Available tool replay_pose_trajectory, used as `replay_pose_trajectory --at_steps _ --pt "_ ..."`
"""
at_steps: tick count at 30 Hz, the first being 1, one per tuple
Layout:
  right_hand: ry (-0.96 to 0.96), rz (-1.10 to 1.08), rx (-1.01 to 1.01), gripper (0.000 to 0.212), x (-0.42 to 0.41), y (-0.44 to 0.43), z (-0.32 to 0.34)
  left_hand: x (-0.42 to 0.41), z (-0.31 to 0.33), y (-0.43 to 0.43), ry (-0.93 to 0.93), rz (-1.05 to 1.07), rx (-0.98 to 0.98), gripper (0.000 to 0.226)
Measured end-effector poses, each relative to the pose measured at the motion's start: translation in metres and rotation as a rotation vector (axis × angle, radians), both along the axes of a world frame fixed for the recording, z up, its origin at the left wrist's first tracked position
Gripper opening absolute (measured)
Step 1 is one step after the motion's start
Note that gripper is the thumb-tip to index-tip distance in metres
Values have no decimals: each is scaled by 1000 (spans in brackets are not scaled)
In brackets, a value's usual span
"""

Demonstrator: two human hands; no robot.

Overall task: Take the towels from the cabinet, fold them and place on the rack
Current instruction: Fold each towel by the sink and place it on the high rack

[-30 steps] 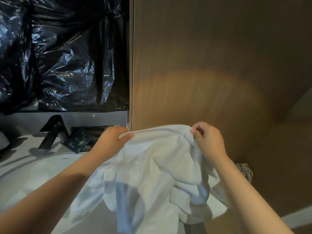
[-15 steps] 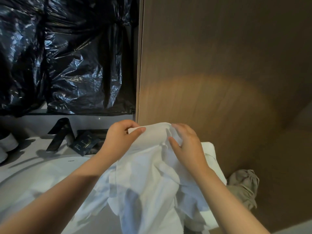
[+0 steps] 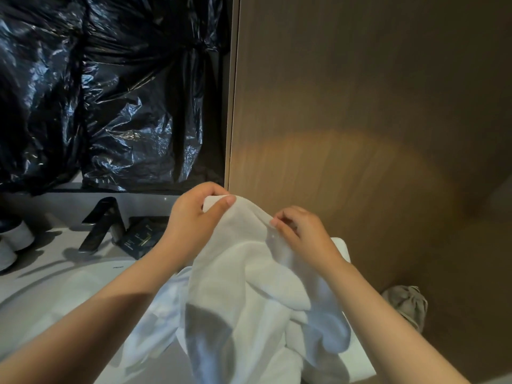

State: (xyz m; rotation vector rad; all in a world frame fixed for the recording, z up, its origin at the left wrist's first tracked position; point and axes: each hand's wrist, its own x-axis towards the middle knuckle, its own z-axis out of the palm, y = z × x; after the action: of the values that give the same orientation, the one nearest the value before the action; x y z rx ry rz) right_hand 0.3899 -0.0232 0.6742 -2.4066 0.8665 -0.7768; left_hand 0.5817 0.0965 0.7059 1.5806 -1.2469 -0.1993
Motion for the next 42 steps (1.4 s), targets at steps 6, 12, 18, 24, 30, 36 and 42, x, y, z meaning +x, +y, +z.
replay_pose_trajectory --at_steps 6,12,18,24,30,36,42 --pt "-5 -143 -45 17 -25 -2 -10 -6 11 5 -81 -37 -102 15" --pt "26 -241 -47 38 -49 -13 -13 1 21 2 -104 19 -146 12" --pt "-269 -270 -148 29 -60 -20 23 14 18 -8 -99 114 -61 15" --pt "-221 -259 -389 29 -36 -39 129 16 61 -29 -100 212 -171 11" --pt "-368 -316 -625 27 -24 -39 237 5 152 -42 -161 208 -471 10" --pt "-137 -311 -690 42 -33 -52 271 2 205 -46 -215 221 -577 8" --pt "-141 -334 -670 32 -39 -63 234 -2 191 -55 -288 191 -432 6"
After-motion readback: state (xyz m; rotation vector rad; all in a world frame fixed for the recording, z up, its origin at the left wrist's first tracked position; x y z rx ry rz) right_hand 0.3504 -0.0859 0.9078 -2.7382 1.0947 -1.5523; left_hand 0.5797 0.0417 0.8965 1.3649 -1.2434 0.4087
